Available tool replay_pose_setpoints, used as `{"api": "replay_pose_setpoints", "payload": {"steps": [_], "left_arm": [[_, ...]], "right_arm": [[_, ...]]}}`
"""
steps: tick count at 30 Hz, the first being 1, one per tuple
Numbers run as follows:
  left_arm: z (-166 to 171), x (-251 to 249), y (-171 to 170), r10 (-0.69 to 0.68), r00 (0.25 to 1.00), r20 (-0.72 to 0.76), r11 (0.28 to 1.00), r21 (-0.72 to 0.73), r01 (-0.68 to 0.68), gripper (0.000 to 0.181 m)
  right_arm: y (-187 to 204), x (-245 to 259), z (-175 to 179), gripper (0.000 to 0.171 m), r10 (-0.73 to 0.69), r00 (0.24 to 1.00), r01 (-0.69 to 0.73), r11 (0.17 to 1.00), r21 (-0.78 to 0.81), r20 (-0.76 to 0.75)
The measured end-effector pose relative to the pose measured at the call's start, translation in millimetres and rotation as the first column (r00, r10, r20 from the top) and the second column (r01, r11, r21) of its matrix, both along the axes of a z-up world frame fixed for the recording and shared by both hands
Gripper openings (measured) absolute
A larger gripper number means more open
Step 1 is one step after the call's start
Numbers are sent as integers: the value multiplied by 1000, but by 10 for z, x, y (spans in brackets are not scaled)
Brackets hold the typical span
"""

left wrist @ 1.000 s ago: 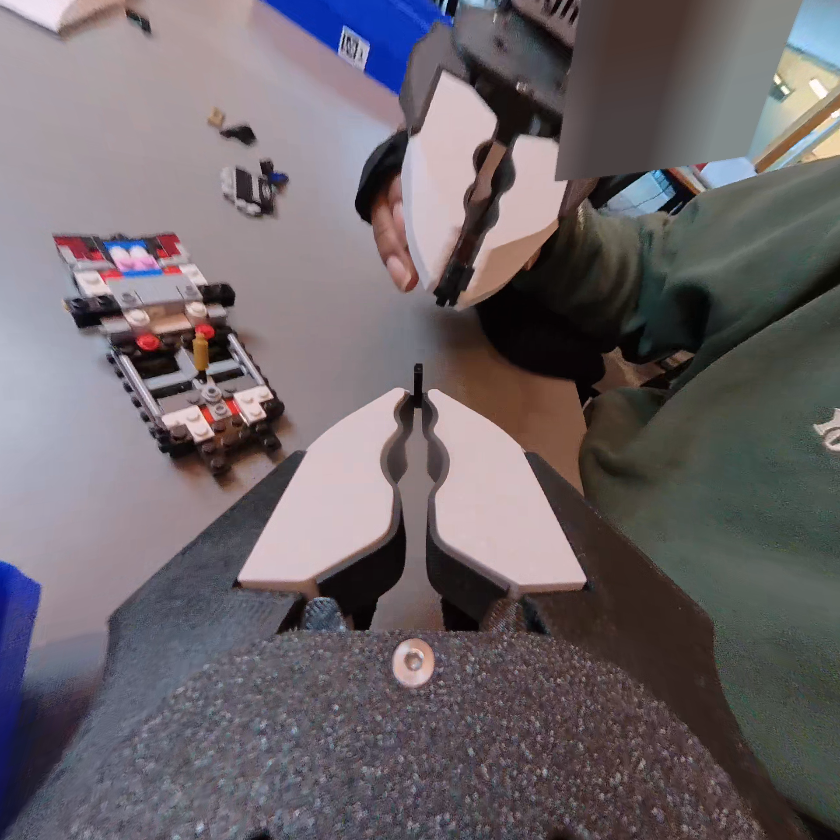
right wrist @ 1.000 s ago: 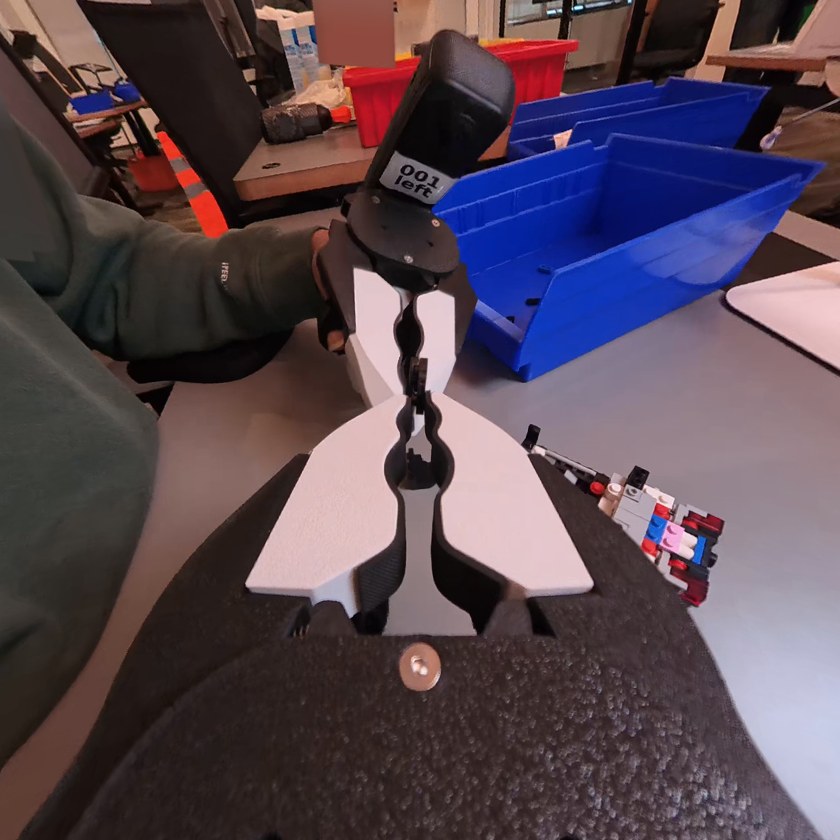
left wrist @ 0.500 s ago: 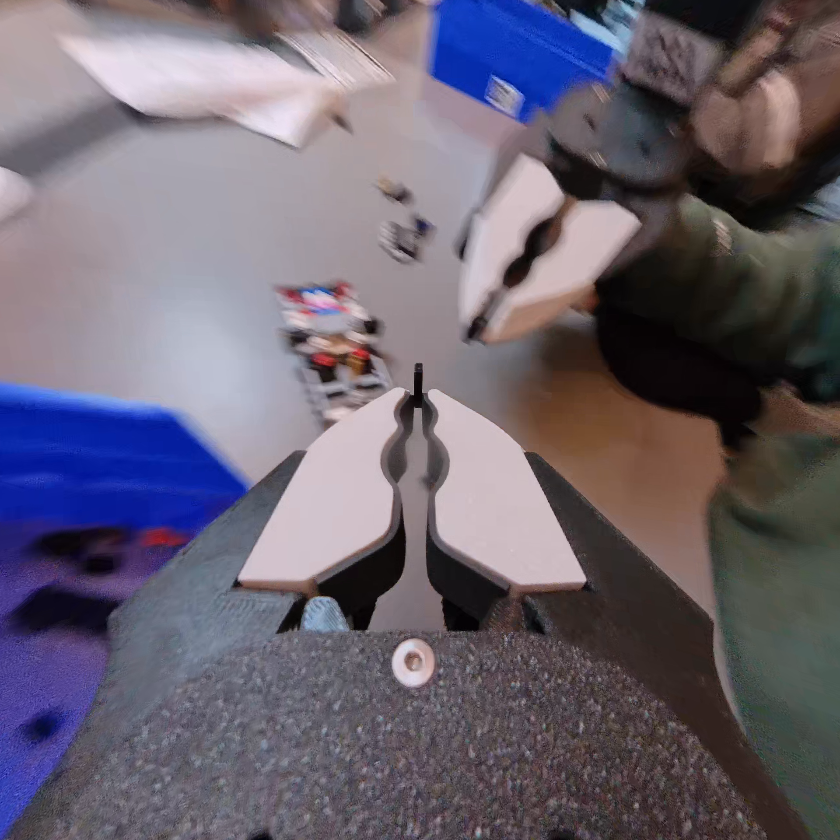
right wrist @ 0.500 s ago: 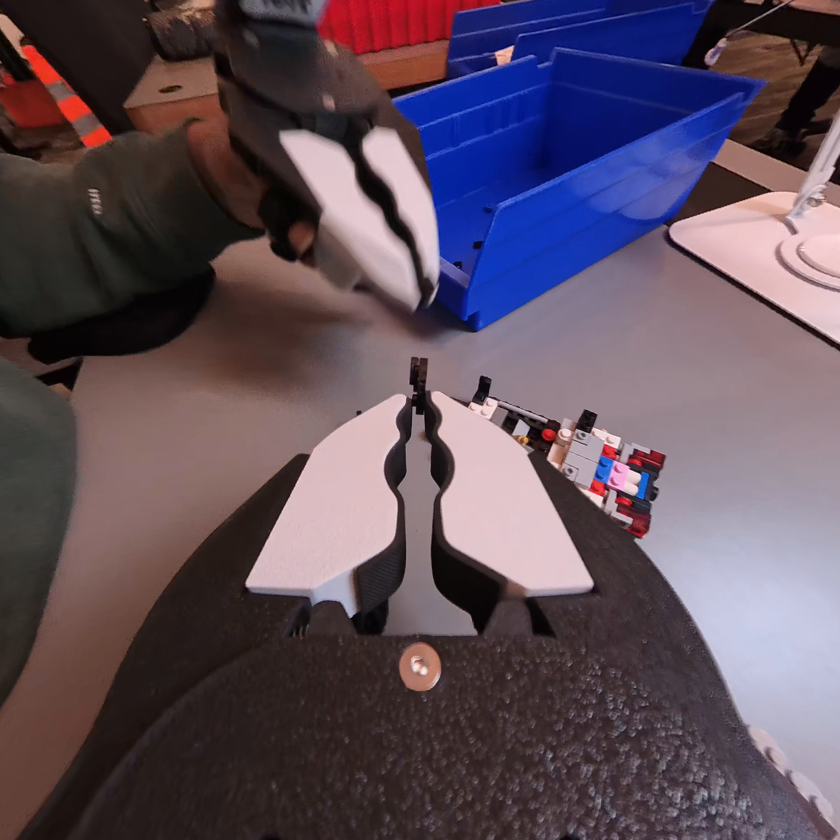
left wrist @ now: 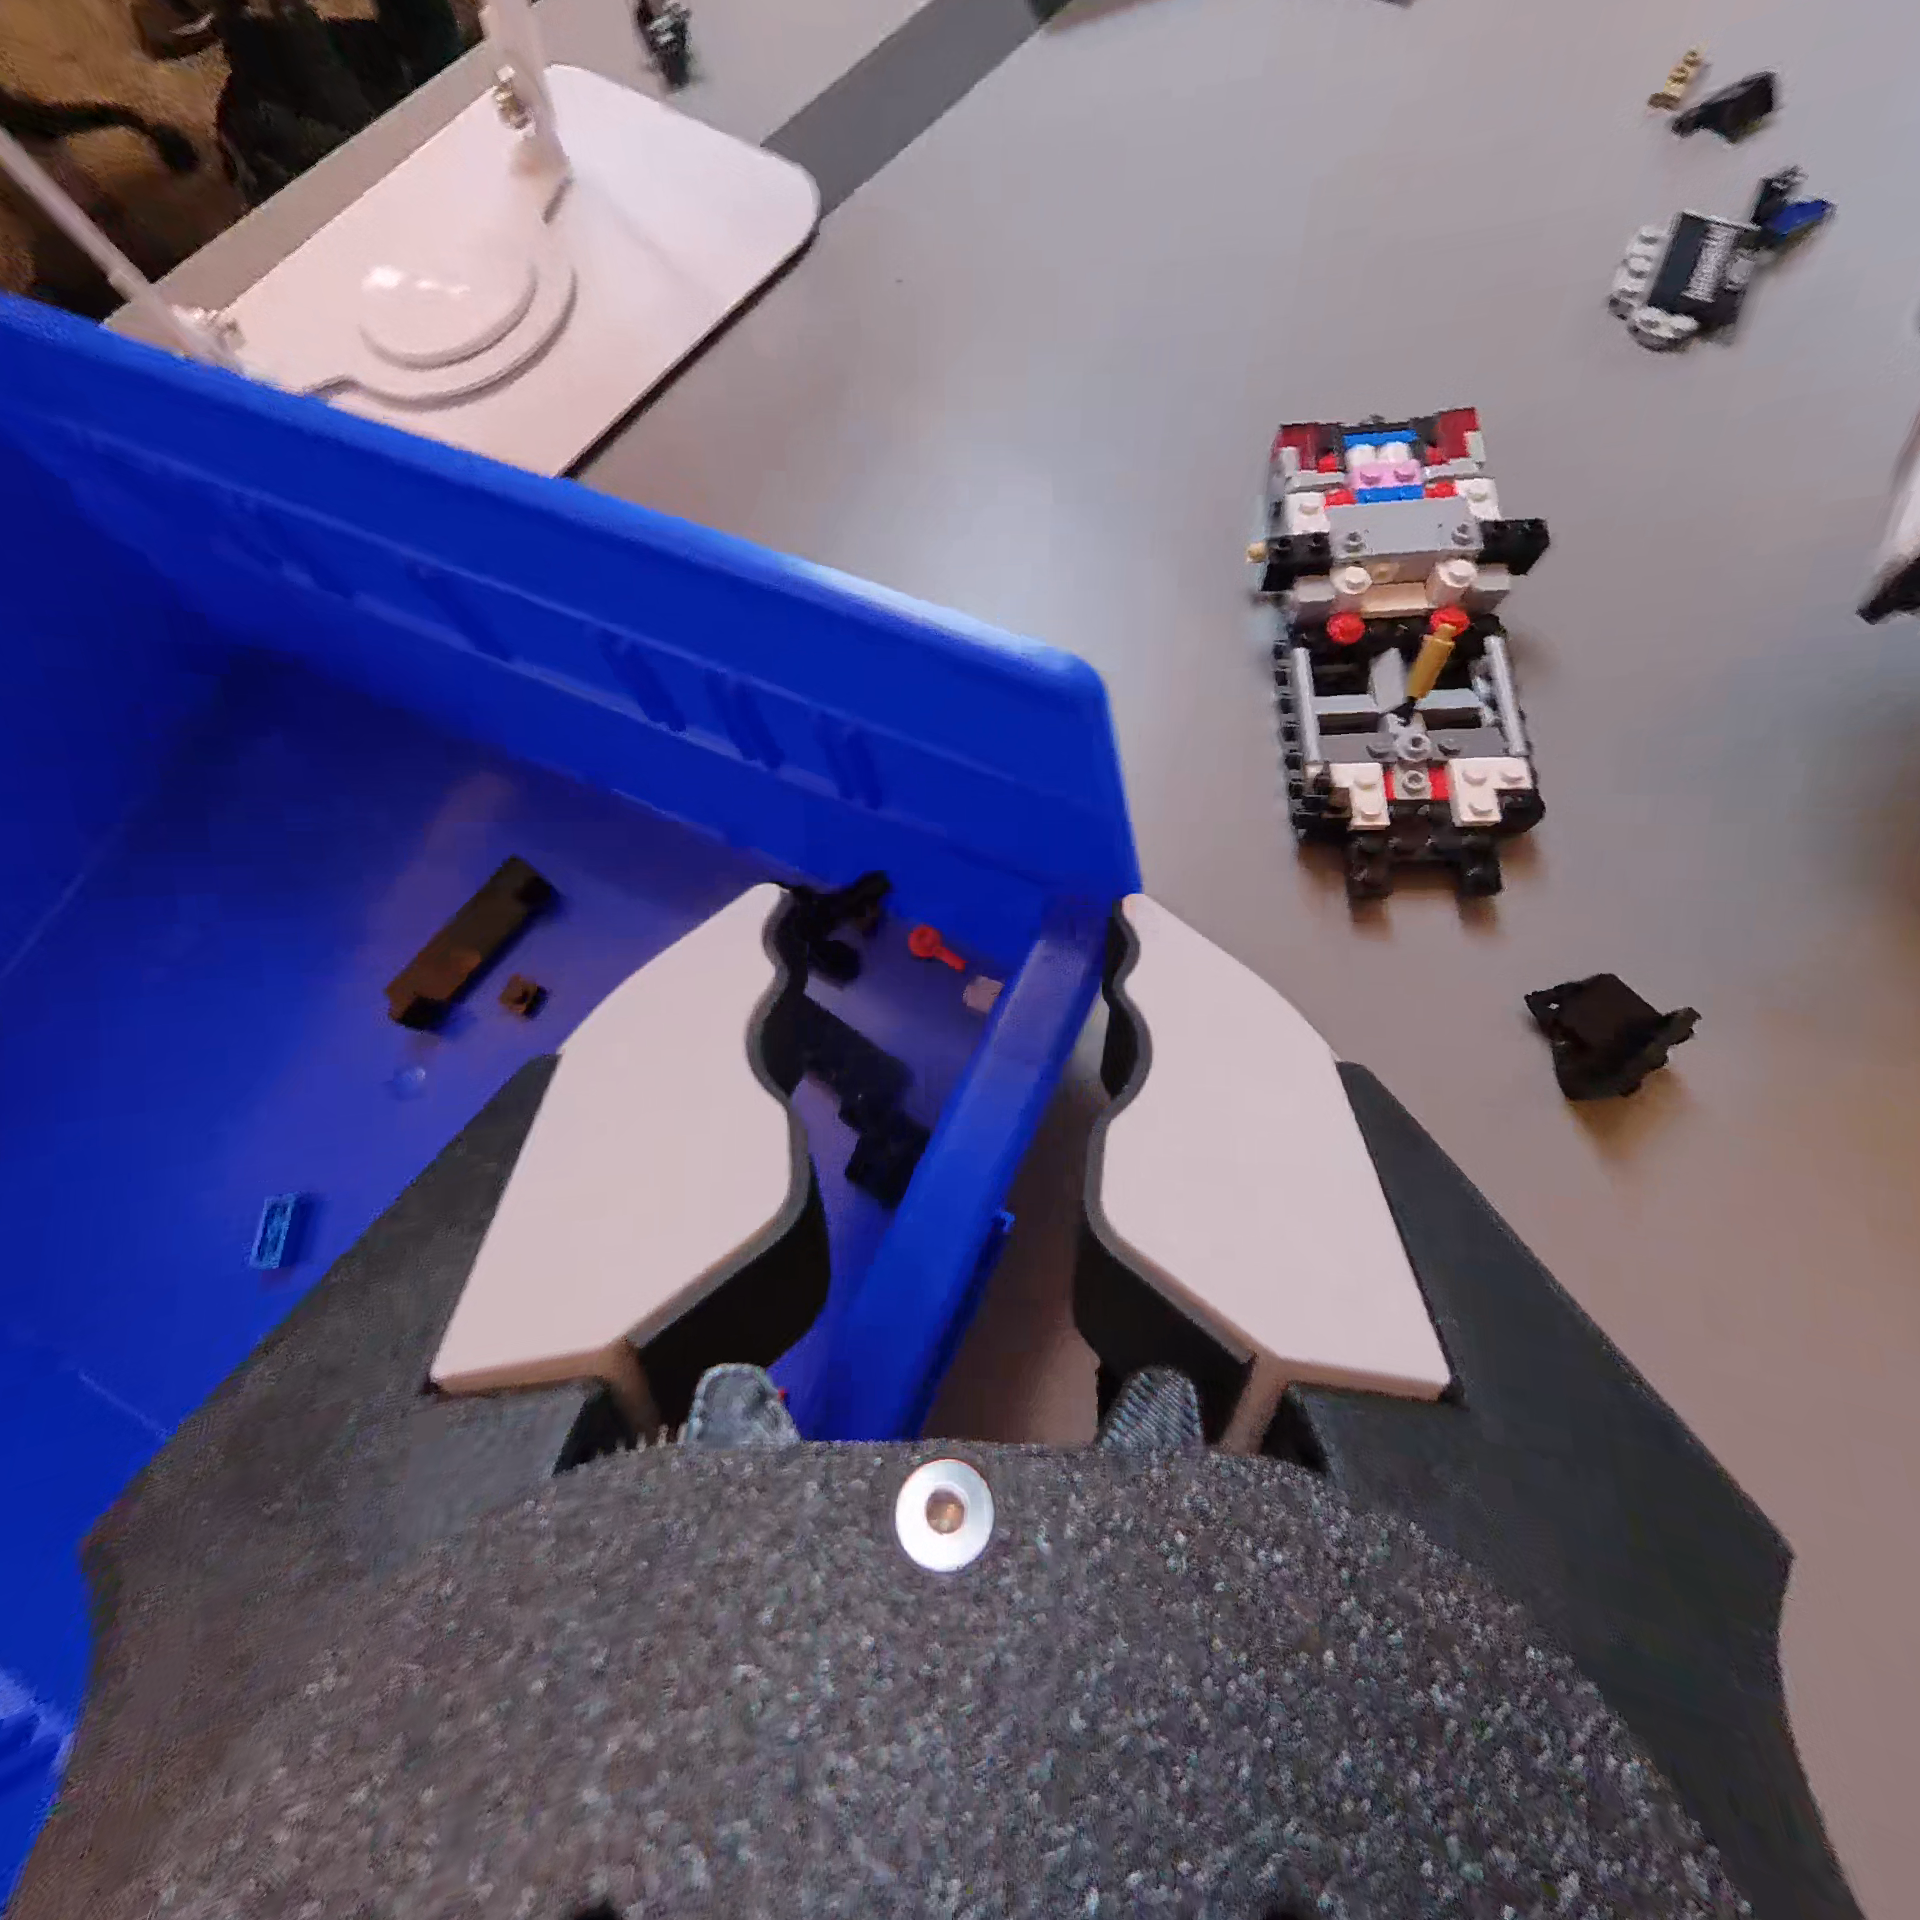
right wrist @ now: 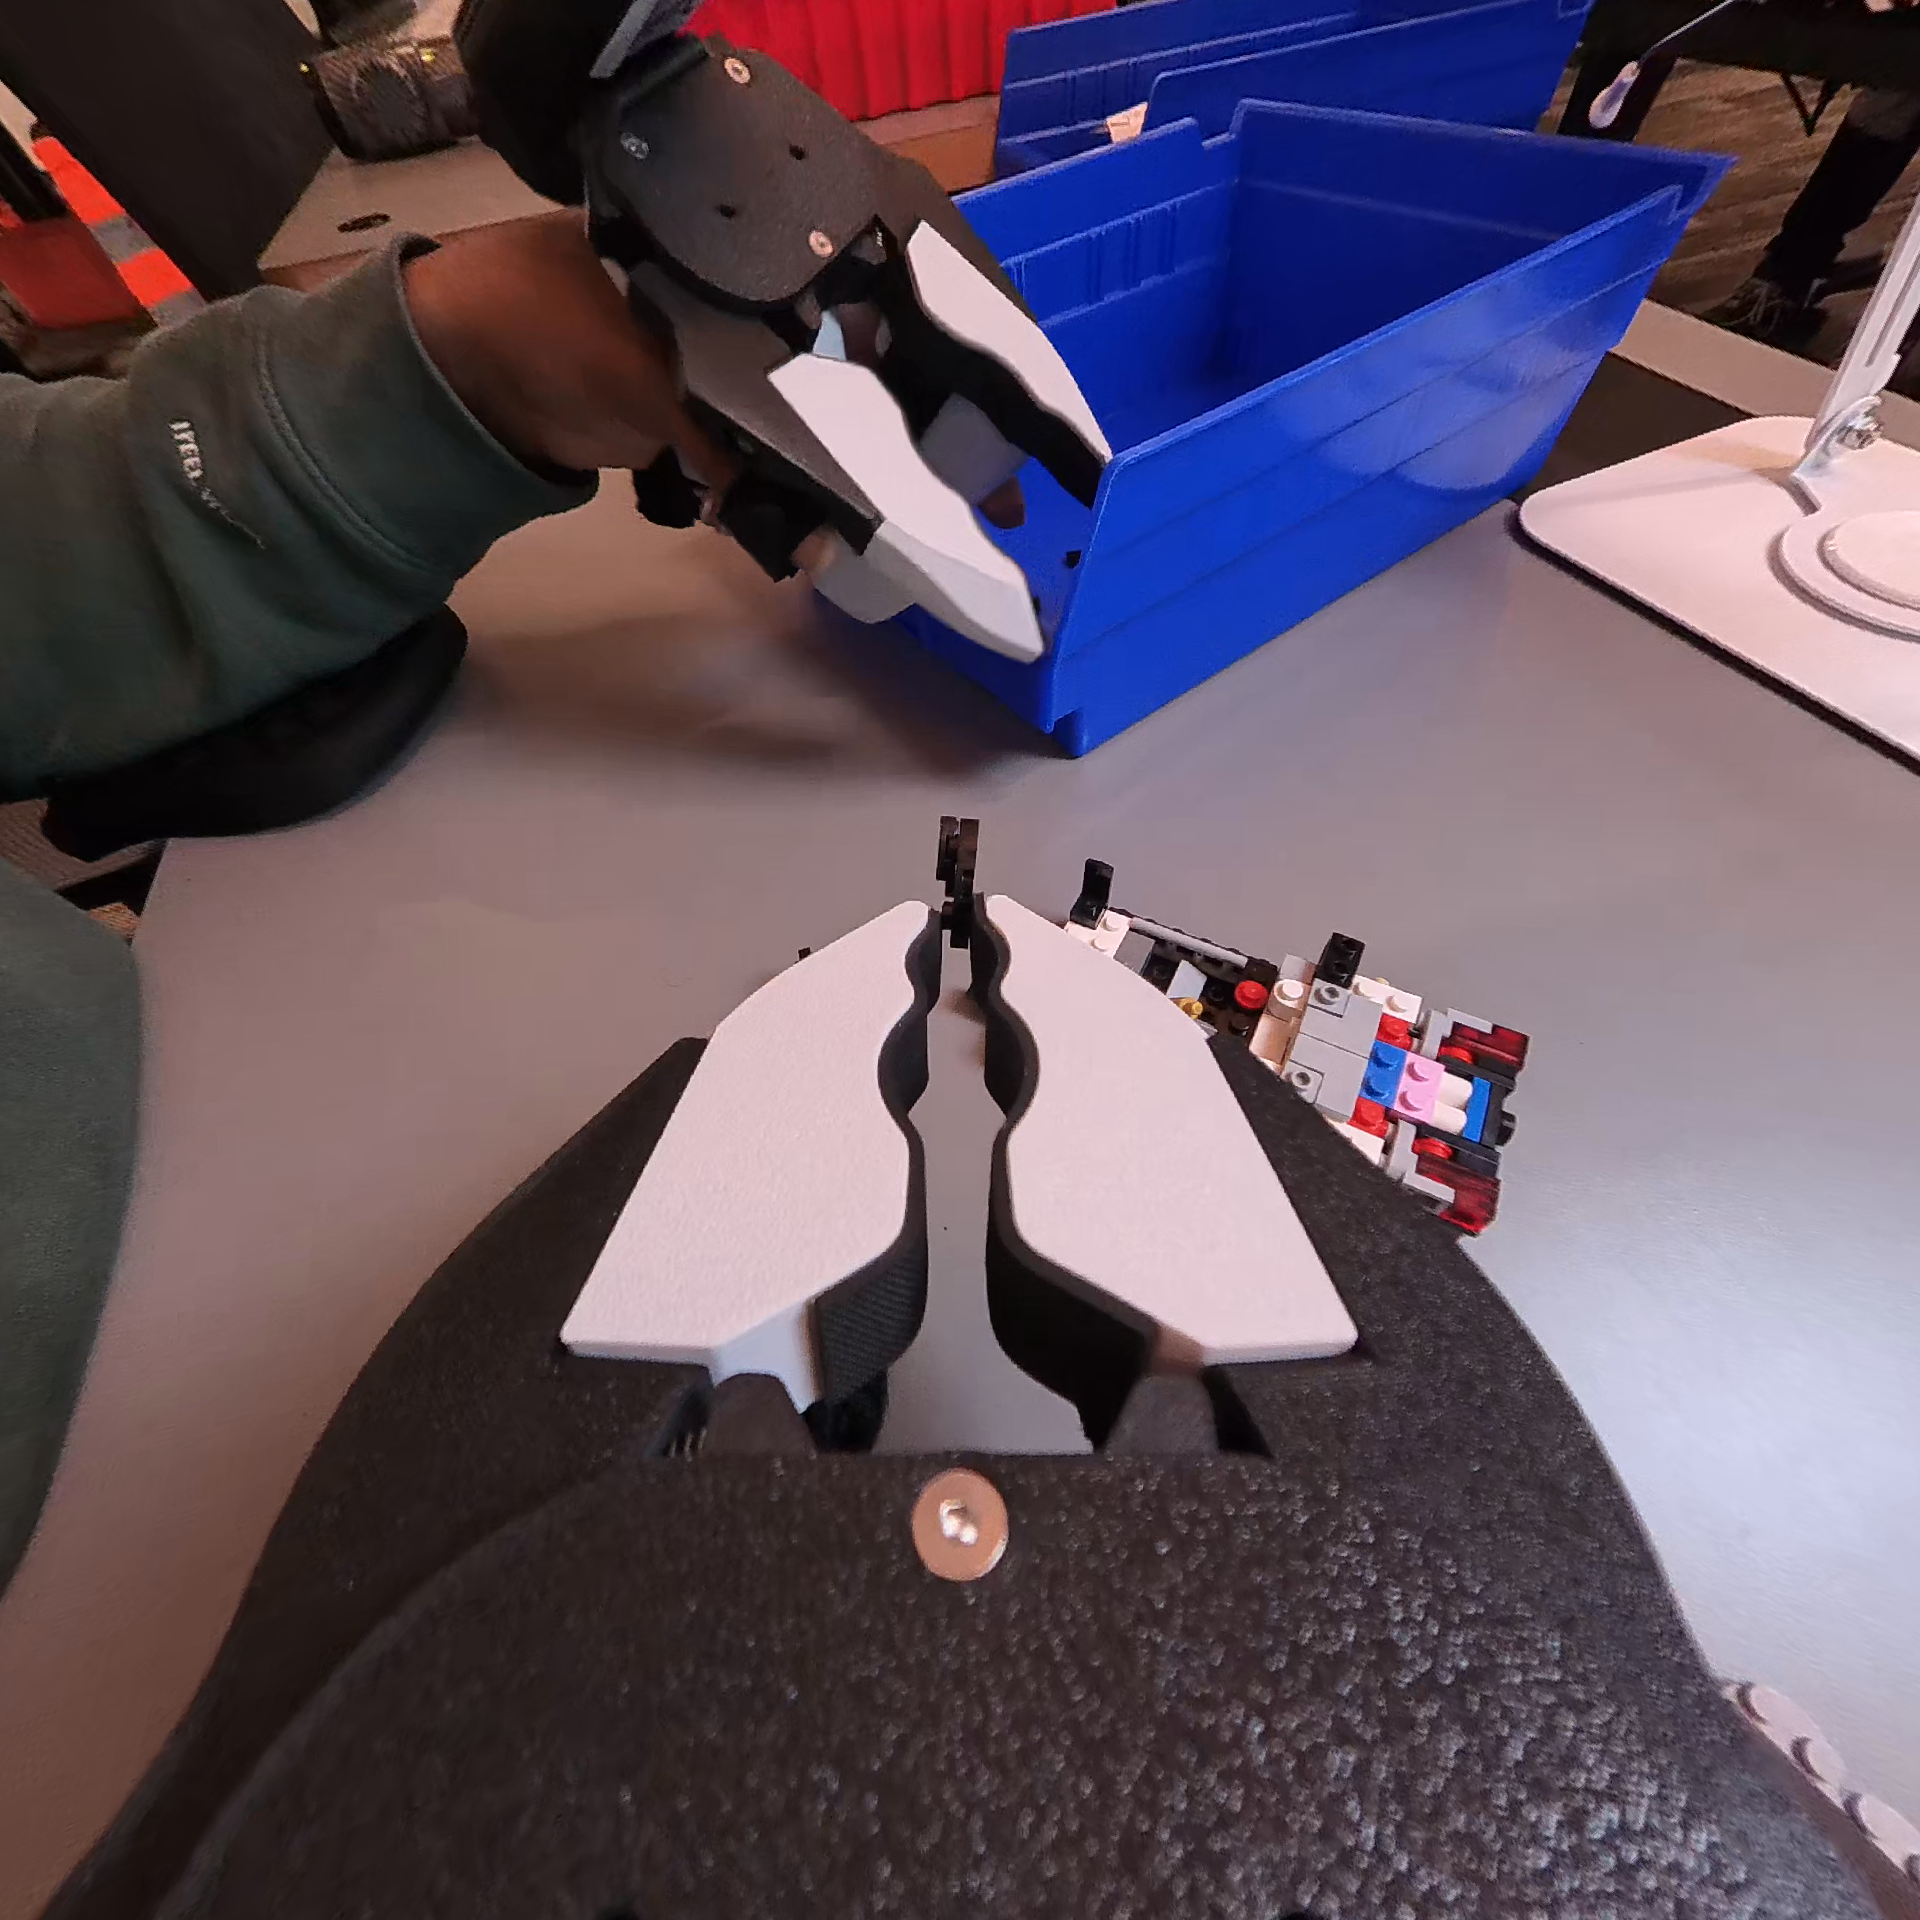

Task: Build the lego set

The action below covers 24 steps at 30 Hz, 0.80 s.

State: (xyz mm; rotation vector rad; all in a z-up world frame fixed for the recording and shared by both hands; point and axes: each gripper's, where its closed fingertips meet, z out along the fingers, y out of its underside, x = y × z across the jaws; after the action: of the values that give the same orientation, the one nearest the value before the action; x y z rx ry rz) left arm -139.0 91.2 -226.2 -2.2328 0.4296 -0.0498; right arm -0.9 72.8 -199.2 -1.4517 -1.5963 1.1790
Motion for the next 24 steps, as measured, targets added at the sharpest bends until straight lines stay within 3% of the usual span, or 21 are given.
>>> {"api": "replay_pose_setpoints", "payload": {"steps": [4,9,12,14,17,22,24], "left_arm": [[16,179,-6,-125,986,-110,990,53,132,57],[225,222,43,-115,975,-193,974,172,149,49],[526,505,-103,-269,962,-51,921,278,273,29],[623,771,-259,-410,909,75,880,295,372,27],[622,1077,-385,-526,843,118,824,318,469,25],[614,1357,-378,-521,794,312,848,292,442,20],[629,1361,-323,-481,809,337,871,291,397,21]], "right_arm": [[-13,-2,-3,5,6,1000,-6,1000,1,0],[-32,-3,53,5,10,999,-10,1000,2,-31],[-54,-13,111,5,16,998,-15,1000,15,-63],[-89,-23,158,5,28,996,-27,1000,8,-90],[-137,-42,232,5,37,990,-39,999,-11,-133],[-143,-81,285,5,3,987,7,998,59,-160],[-113,-101,294,5,-33,986,53,992,117,-163]]}}
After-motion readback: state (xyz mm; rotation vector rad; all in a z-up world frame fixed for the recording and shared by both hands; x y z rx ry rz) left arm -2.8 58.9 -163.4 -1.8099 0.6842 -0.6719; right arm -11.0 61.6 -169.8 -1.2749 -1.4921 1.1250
